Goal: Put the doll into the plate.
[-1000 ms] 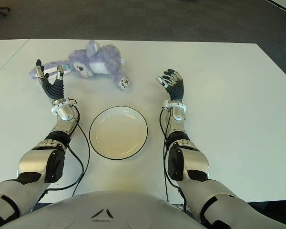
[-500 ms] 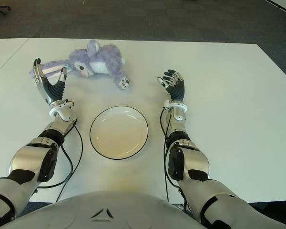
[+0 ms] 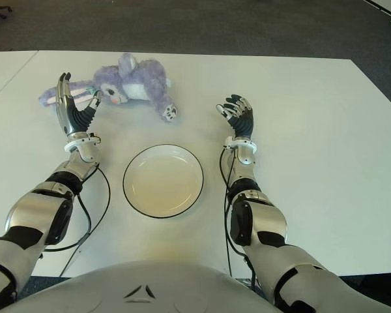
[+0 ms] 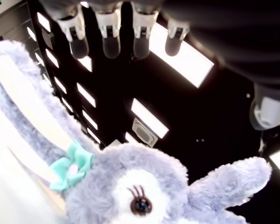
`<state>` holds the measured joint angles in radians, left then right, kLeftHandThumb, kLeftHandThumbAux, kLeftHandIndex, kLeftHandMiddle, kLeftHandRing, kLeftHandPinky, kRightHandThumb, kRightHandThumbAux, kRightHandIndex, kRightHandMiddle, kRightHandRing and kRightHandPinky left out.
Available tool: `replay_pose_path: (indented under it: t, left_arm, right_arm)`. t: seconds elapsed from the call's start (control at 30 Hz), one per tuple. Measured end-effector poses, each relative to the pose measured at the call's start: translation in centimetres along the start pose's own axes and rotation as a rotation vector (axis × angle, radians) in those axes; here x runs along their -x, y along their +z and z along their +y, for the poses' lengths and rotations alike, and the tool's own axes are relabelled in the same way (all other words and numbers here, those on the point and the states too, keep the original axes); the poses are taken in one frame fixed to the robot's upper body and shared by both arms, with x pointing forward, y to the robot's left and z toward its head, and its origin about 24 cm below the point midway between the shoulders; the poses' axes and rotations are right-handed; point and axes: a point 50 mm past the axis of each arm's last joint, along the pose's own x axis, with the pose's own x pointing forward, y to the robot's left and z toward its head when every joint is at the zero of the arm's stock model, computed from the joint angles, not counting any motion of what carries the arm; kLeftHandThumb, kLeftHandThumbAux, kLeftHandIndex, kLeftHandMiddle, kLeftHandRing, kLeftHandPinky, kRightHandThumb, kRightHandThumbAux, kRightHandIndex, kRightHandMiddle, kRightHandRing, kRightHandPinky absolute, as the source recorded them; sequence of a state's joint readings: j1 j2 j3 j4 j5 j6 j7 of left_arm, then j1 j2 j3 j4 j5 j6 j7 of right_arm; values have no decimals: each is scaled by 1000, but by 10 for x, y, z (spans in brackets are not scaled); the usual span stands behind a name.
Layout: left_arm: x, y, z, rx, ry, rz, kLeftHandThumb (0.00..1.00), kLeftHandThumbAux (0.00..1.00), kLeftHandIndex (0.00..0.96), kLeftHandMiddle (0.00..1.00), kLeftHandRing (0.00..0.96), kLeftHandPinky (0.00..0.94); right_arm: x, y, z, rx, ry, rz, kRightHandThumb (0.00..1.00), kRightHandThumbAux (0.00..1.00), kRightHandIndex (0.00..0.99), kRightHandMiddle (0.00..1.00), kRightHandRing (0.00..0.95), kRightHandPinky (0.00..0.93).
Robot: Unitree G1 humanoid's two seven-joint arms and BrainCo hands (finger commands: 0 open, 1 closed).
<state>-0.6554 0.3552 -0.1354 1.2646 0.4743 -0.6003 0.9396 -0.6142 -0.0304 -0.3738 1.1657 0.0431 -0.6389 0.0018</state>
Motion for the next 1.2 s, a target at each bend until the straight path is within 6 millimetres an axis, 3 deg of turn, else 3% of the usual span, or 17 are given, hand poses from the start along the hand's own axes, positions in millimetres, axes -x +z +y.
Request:
replay_pose_path:
  t: [0.47,1.2]
  left_arm:
    - [-42,18,16,-127,-50,-141,134,378,0,0,0,0]
    - [-61,17,23,-497,-281,-307,168,412,0,0,0,0]
  right_arm:
    - [0,0,-1,2,-2,3,50,794,264,322,324,295]
    - [0,-1,-1,3,6,19,27,807,254,312,313,300]
